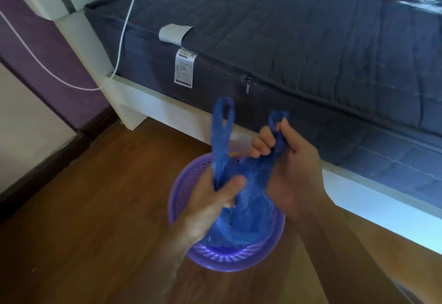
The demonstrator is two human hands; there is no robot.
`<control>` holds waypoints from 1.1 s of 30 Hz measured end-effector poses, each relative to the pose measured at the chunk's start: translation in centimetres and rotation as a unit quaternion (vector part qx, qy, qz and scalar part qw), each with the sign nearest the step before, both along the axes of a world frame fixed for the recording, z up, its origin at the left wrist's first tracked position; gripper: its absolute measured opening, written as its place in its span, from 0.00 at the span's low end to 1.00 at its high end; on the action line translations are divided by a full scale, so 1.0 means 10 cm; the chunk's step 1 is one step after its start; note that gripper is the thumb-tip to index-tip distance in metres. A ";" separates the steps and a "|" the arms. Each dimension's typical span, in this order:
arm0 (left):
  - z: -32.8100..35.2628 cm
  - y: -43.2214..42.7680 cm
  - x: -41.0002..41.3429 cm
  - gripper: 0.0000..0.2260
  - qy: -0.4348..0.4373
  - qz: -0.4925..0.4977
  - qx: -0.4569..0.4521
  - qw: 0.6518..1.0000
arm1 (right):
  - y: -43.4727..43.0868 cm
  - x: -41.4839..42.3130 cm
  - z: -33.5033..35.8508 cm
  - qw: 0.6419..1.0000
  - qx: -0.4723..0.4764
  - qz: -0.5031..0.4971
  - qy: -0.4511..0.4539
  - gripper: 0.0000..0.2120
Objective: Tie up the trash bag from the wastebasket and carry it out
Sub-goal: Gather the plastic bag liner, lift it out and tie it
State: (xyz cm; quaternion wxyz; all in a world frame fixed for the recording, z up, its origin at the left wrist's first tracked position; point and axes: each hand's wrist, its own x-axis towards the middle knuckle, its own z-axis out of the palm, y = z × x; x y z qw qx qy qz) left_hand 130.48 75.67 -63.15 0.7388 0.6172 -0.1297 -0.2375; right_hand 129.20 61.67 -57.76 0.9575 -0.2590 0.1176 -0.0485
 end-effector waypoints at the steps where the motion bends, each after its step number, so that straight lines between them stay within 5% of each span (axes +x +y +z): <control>1: 0.04 -0.01 -0.03 0.06 -0.020 -0.028 0.043 0.999 | 0.02 0.00 0.00 1.000 -0.006 0.008 -0.013 0.13; 5: 0.08 -0.04 -0.08 0.08 -0.014 -0.082 0.094 0.992 | 0.04 0.00 0.01 0.990 -0.137 -0.005 -0.021 0.08; 9: 0.04 0.00 -0.04 0.04 0.050 -0.008 0.054 0.997 | -0.03 0.00 -0.01 0.936 -0.349 -0.037 -0.010 0.14; 12: 0.10 0.06 0.01 0.05 0.140 0.013 -0.033 0.989 | -0.17 0.02 -0.12 0.939 -0.337 -0.069 0.005 0.18; 14: 0.16 0.10 0.03 0.02 0.178 0.013 -0.075 0.981 | -0.22 -0.02 -0.14 0.900 -0.433 0.015 -0.057 0.21; 16: 0.18 0.15 0.06 0.05 0.193 0.001 -0.097 0.976 | -0.16 -0.08 -0.24 0.834 -0.519 0.164 -0.088 0.40; 18: 0.22 0.17 0.07 0.10 0.176 -0.022 -0.094 0.980 | -0.03 -0.13 -0.30 0.804 -0.544 0.230 -0.067 0.41; 23: 0.28 0.16 0.06 0.05 0.165 -0.009 -0.085 0.983 | 0.18 -0.18 -0.28 0.837 -0.526 0.149 -0.028 0.14; 26: 0.22 0.25 0.15 0.12 0.202 0.019 -0.153 0.967 | 0.15 -0.16 -0.33 0.848 -0.525 0.067 0.028 0.03; 29: 0.13 0.33 0.20 0.18 0.237 0.055 -0.230 0.942 | 0.14 -0.13 -0.49 0.872 -0.471 0.030 0.129 0.06; 33: 0.02 0.24 0.07 0.13 0.231 0.044 -0.158 0.959 | 0.14 -0.07 -0.47 0.951 -0.276 -0.011 0.140 0.13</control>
